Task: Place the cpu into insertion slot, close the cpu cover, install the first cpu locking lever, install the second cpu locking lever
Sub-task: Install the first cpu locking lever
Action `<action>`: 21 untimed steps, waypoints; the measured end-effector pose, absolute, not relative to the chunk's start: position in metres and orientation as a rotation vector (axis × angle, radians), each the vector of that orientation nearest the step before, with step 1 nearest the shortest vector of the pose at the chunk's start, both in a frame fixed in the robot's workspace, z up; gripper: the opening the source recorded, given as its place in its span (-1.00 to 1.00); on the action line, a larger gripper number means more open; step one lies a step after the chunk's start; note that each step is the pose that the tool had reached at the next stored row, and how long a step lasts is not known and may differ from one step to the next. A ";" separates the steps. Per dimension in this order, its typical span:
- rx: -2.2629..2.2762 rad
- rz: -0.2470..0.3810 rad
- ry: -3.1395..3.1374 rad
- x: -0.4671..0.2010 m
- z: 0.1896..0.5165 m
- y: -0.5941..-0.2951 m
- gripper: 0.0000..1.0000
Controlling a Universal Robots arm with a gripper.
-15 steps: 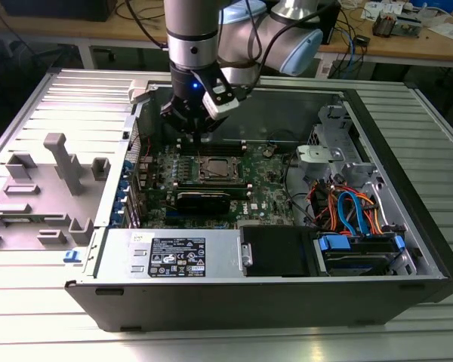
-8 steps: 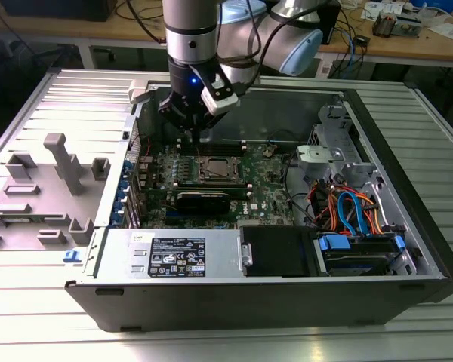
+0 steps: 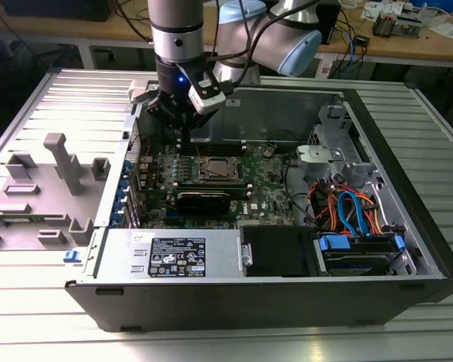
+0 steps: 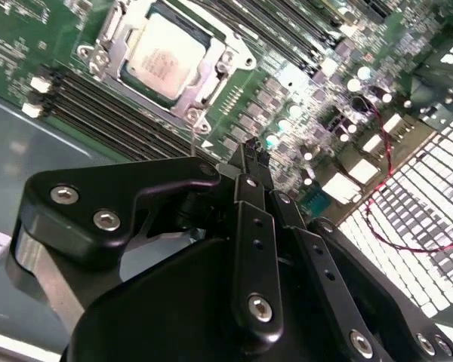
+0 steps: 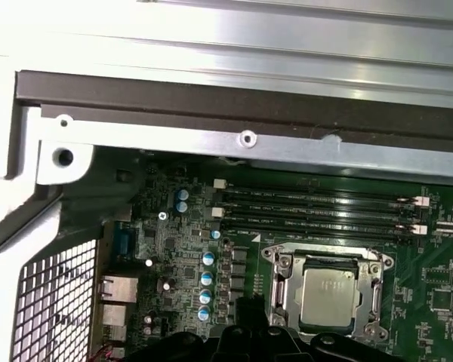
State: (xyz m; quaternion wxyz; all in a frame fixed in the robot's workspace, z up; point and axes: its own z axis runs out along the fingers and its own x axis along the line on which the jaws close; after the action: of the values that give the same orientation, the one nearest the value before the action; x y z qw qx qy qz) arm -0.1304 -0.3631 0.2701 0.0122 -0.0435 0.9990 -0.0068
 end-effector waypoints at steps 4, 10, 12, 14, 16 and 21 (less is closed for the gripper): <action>-0.139 -0.021 3.114 -0.130 0.270 -0.359 -0.79; -0.140 -0.021 3.114 -0.130 0.269 -0.350 -0.79; -0.139 -0.021 3.114 -0.130 0.268 -0.349 -0.79; -0.140 -0.021 3.114 -0.130 0.268 -0.345 -0.79; -0.140 -0.021 3.114 -0.129 0.268 -0.345 -0.79; -0.139 -0.021 3.114 -0.120 0.268 -0.344 -0.79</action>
State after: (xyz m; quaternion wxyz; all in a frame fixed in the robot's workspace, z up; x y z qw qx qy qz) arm -0.1202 -0.3436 0.2678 0.0123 -0.0447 0.9989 -0.0067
